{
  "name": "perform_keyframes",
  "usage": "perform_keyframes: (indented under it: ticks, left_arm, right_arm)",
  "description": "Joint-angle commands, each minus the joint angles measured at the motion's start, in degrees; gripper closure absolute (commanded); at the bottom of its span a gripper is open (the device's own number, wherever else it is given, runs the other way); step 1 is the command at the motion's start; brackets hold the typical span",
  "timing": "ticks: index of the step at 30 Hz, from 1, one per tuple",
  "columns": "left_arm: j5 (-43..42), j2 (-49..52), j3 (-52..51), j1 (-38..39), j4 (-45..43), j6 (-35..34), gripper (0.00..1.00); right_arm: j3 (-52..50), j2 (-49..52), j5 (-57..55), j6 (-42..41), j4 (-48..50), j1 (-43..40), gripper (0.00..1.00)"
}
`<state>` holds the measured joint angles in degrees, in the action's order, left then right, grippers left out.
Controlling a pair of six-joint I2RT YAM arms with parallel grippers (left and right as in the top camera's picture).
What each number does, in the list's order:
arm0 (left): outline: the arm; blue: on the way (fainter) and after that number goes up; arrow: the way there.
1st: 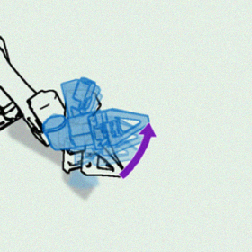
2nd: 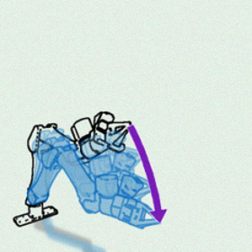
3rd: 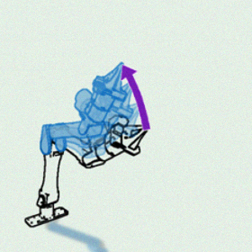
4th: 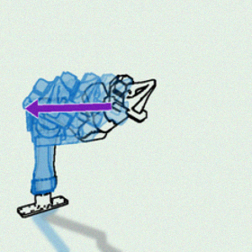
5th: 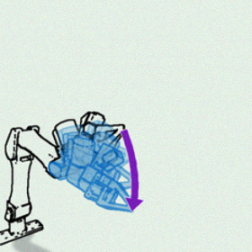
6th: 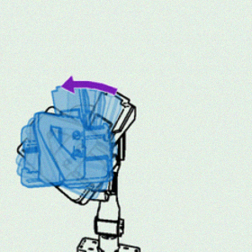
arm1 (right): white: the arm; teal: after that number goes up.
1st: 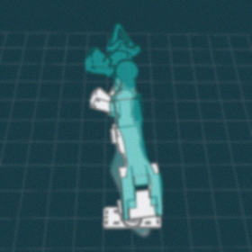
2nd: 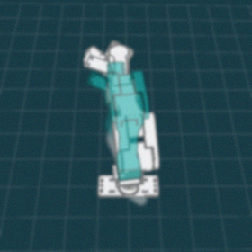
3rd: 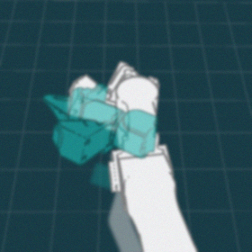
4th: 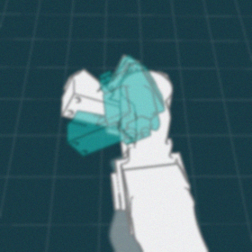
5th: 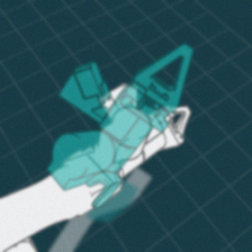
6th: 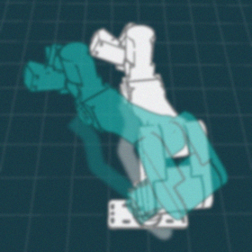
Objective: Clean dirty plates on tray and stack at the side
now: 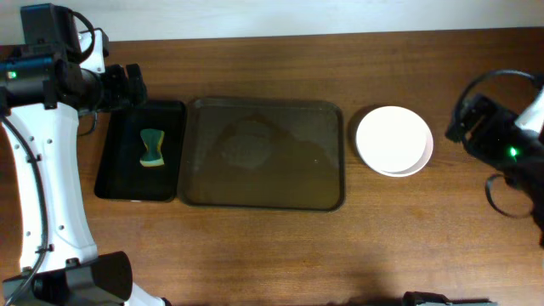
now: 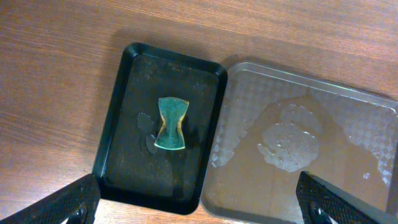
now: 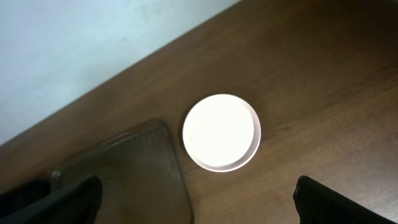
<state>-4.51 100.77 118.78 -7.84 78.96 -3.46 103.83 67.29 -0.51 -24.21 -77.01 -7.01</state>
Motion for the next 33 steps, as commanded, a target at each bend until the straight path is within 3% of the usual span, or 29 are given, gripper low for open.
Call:
perform_keyframes:
  ticks: [1, 8, 12, 17, 25, 29, 33]
  left_arm:
    - [-0.63, 0.26, 0.37, 0.17, 0.0, -0.15, 0.01]
    - [-0.63, 0.26, 0.37, 0.17, 0.0, -0.15, 0.01]
    - [-0.63, 0.26, 0.37, 0.17, 0.0, -0.15, 0.01]
    - [-0.63, 0.24, 0.37, 0.17, 0.0, -0.15, 0.01]
    - [-0.63, 0.26, 0.37, 0.17, 0.0, -0.15, 0.01]
    - [-0.63, 0.26, 0.37, 0.17, 0.0, -0.15, 0.01]
    - [-0.63, 0.26, 0.37, 0.17, 0.0, -0.15, 0.01]
  right_arm:
    - [0.37, -2.14, 0.09, -0.2, -0.2, 0.35, 0.02]
    - [0.31, -1.01, 0.39, -0.22, -0.83, 0.63, 0.02]
    - [-5.68, -7.15, -0.68, 0.31, 3.28, 0.61, 0.02]
    - [-32.83, -26.88, -1.18, 1.42, 26.08, 0.63, 0.02]
    - [-75.25, -53.94, -1.42, 10.08, 53.4, 4.37, 0.02]
    - [-89.99, -63.32, -1.49, 10.1, 64.87, 6.99, 0.02]
    - [-98.2, -67.1, -1.7, 10.1, 72.74, 7.43, 0.02]
